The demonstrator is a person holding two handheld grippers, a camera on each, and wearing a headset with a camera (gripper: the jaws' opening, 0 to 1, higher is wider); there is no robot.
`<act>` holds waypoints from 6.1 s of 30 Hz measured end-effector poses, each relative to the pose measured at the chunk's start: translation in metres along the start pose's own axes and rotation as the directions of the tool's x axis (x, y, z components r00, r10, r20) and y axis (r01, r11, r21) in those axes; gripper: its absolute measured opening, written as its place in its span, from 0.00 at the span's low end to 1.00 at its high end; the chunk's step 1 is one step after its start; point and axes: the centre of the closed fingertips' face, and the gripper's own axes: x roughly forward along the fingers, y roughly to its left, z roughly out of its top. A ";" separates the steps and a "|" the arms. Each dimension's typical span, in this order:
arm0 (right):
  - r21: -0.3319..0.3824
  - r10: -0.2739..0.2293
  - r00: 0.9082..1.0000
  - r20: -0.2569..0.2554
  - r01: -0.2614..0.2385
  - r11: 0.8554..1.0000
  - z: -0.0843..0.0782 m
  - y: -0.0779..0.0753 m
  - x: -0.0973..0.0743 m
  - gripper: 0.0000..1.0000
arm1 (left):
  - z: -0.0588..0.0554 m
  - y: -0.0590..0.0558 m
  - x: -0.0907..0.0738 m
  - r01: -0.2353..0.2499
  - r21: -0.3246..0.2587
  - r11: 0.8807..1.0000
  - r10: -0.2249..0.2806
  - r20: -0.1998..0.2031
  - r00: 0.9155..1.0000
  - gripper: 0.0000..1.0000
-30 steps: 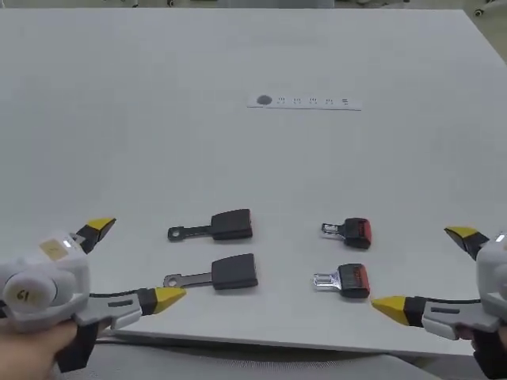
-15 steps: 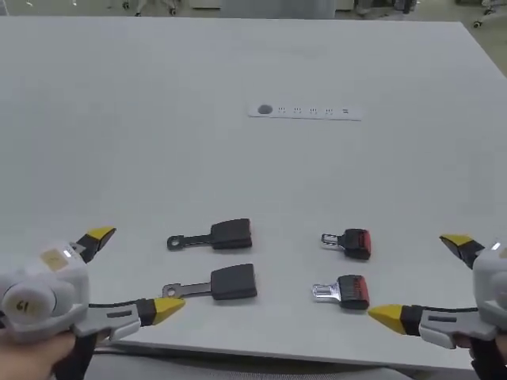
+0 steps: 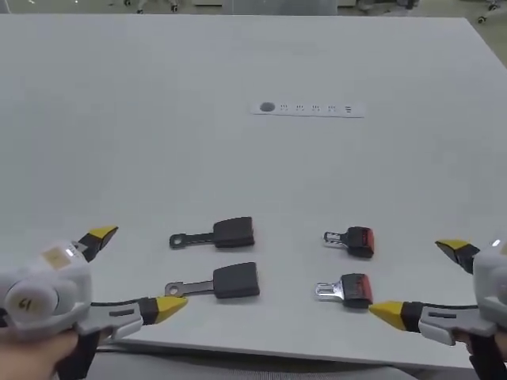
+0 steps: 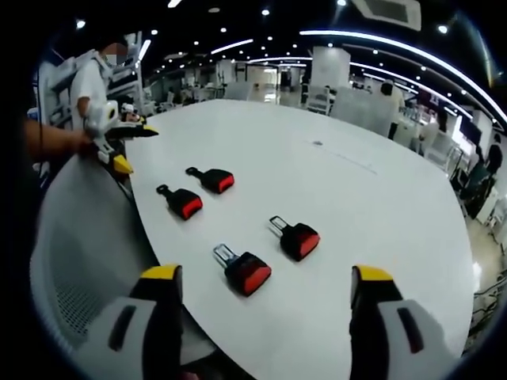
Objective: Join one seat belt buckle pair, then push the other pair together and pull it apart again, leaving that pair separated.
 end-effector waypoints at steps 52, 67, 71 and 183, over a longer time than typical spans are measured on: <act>-0.236 -0.018 0.998 -0.060 0.004 0.972 0.000 -0.005 0.007 0.89 | -0.020 0.004 0.002 0.025 0.116 0.993 -0.007 -0.152 0.988 0.94; -0.248 -0.015 0.999 -0.049 0.002 0.969 0.007 -0.003 0.012 0.90 | -0.024 0.003 0.002 0.029 0.098 0.995 -0.013 -0.157 0.988 0.97; -0.273 -0.012 0.998 -0.061 -0.005 0.962 0.006 -0.003 0.013 0.90 | -0.026 0.003 0.002 0.039 0.117 0.992 -0.019 -0.165 0.986 0.96; -0.432 0.302 0.822 -0.482 -0.523 0.735 -0.052 0.035 0.091 0.35 | -0.057 -0.088 0.112 0.710 0.329 0.623 -0.429 -0.615 0.661 0.34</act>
